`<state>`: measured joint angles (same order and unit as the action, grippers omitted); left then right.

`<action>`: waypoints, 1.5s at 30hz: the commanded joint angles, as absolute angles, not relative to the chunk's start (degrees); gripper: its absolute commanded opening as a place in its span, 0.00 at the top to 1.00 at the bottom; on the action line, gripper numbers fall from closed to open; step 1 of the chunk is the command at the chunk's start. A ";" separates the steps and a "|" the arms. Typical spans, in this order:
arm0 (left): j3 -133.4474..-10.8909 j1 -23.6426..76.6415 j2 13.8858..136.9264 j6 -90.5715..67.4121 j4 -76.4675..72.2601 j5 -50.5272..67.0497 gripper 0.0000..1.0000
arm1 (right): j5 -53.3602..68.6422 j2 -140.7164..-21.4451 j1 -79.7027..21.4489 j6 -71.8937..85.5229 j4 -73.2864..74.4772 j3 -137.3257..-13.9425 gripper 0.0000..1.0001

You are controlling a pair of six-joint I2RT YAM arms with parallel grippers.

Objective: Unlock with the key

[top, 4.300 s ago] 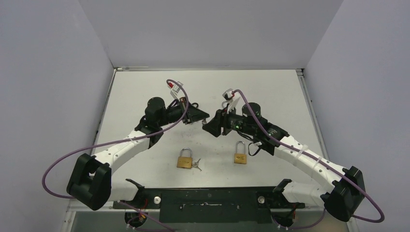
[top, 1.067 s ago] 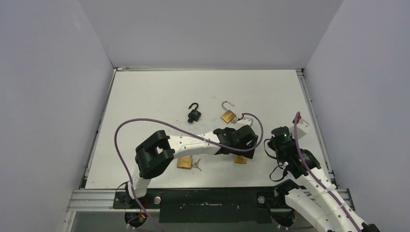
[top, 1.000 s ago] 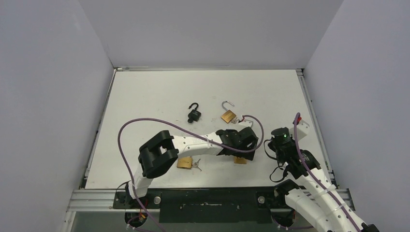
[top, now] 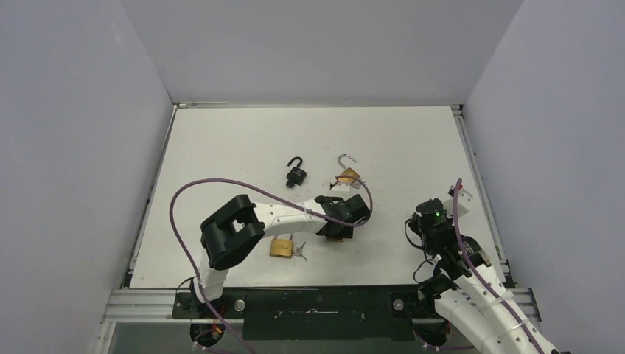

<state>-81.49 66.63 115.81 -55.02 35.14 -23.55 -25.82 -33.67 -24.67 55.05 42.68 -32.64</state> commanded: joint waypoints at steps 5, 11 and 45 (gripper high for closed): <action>-73.26 60.58 112.45 -49.31 38.82 -22.50 0.26 | -22.10 -34.12 -24.26 57.83 36.48 -30.79 1.00; -75.25 58.67 115.49 -47.85 39.87 -20.16 0.22 | -20.84 -35.98 -24.26 58.54 33.85 -29.59 1.00; -67.59 37.62 87.07 -62.28 21.85 8.55 0.81 | 26.86 -53.26 -36.73 32.02 -4.81 -32.17 1.00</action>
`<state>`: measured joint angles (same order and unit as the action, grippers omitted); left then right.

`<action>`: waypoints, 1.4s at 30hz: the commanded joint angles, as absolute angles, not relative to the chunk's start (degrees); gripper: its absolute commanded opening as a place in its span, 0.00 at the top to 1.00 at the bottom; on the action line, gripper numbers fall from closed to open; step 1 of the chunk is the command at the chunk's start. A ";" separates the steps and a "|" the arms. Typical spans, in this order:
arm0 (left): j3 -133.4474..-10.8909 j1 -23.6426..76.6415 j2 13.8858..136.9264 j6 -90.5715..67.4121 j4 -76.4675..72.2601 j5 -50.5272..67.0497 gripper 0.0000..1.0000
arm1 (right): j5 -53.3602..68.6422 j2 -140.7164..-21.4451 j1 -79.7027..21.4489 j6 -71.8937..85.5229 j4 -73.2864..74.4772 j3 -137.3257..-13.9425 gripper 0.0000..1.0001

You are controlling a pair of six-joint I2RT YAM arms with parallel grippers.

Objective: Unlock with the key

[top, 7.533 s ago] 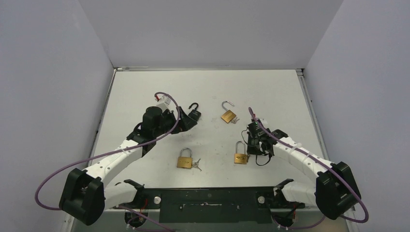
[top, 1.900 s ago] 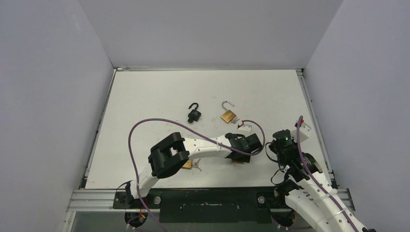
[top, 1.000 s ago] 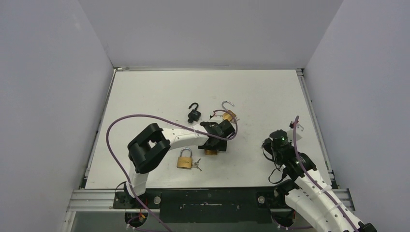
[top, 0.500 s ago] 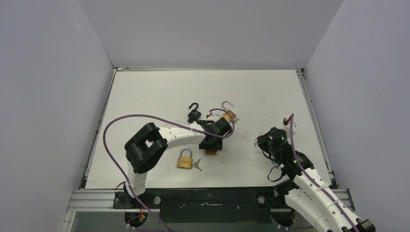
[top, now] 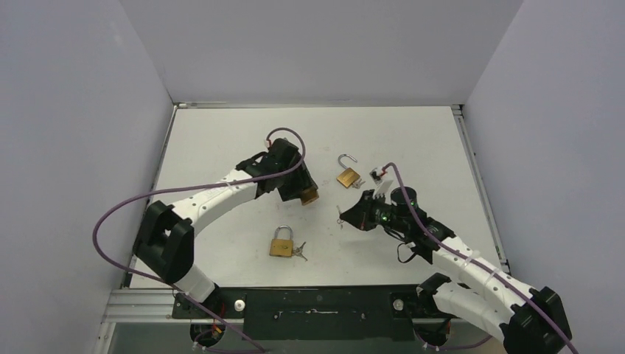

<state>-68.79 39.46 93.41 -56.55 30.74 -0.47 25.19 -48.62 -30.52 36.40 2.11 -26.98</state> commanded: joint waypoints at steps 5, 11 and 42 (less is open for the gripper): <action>-64.35 35.61 83.05 -67.45 17.50 11.65 0.83 | 22.89 -59.32 -41.25 31.94 -5.95 -36.64 1.00; -63.05 34.92 81.31 -69.51 15.86 12.87 0.85 | 20.43 -64.24 -42.31 32.02 -4.73 -40.56 1.00; -62.48 35.13 81.01 -68.76 15.10 13.21 0.85 | 17.83 -68.62 -42.57 33.08 -2.93 -44.57 1.00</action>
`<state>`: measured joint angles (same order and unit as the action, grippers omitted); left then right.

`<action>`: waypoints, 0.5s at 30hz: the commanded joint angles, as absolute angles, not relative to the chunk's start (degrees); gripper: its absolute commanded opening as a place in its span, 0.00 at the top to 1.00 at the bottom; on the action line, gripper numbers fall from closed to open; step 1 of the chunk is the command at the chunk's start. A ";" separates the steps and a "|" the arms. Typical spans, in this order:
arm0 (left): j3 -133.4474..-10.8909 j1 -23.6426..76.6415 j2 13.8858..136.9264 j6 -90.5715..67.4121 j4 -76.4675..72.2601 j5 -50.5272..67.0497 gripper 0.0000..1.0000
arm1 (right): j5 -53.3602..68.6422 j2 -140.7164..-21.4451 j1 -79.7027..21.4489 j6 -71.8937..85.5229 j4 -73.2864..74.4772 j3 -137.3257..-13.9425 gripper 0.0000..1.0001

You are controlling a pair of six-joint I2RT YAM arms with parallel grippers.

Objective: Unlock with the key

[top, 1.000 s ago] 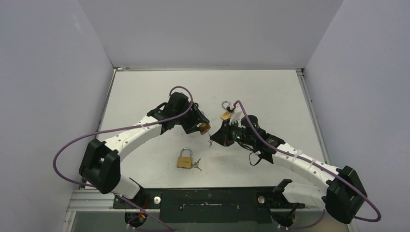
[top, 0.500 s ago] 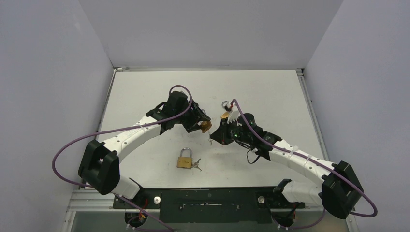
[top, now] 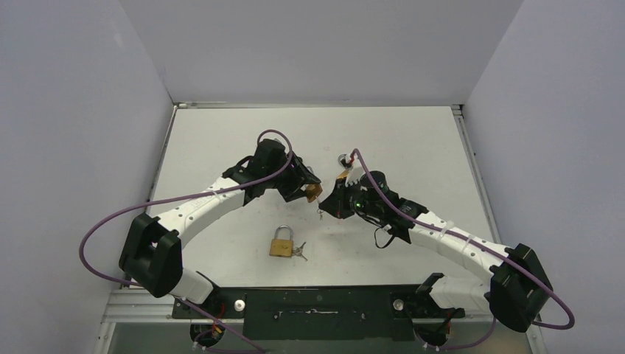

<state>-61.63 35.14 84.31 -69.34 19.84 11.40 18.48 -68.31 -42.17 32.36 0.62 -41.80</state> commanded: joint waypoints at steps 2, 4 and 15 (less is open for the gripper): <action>-62.49 35.16 80.98 -68.64 15.31 13.18 0.85 | 17.15 -68.64 -42.55 33.67 -2.72 -44.65 1.00; -62.45 35.16 80.87 -68.64 15.29 13.14 0.85 | 15.66 -68.97 -42.54 34.31 -1.41 -45.24 1.00; -62.63 35.24 80.43 -69.28 14.86 13.00 0.86 | 11.65 -72.10 -42.62 36.01 6.44 -48.43 1.00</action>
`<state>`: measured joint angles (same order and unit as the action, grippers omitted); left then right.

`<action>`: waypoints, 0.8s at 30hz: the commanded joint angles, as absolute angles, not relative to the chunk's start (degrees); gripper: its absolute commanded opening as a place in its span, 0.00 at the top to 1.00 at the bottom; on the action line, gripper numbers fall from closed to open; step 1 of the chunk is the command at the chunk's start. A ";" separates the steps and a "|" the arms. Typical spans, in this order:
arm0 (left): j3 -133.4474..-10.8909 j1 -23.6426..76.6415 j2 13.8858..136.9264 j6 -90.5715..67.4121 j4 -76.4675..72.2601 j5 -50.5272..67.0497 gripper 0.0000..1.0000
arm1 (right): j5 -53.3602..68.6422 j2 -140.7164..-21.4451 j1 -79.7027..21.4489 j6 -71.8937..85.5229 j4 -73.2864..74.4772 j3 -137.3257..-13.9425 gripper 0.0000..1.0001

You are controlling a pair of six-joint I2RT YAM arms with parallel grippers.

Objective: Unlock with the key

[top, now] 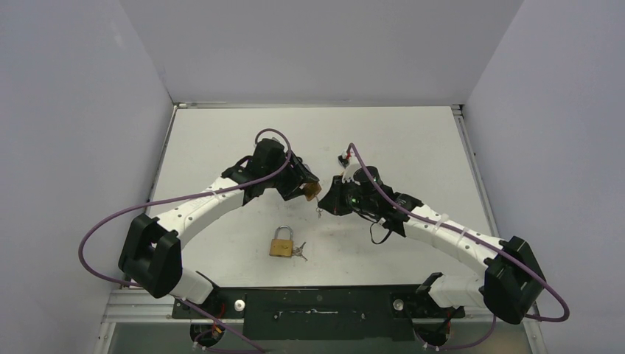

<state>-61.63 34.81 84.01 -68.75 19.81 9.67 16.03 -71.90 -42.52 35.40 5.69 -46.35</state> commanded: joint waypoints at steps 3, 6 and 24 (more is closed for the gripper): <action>-62.40 35.39 80.35 -69.17 14.98 13.14 0.86 | 11.68 -72.31 -42.59 36.64 5.76 -48.70 1.00; -61.56 35.84 80.12 -69.55 14.15 13.21 0.87 | 12.10 -73.99 -42.59 38.36 6.19 -50.91 1.00; -60.09 37.28 79.08 -70.24 12.72 14.30 0.92 | 17.91 -82.78 -40.11 41.03 10.80 -62.09 1.00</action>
<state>-58.41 34.83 83.26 -69.21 16.97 4.78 16.93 -82.30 -42.46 43.27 17.80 -58.87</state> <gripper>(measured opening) 0.529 0.031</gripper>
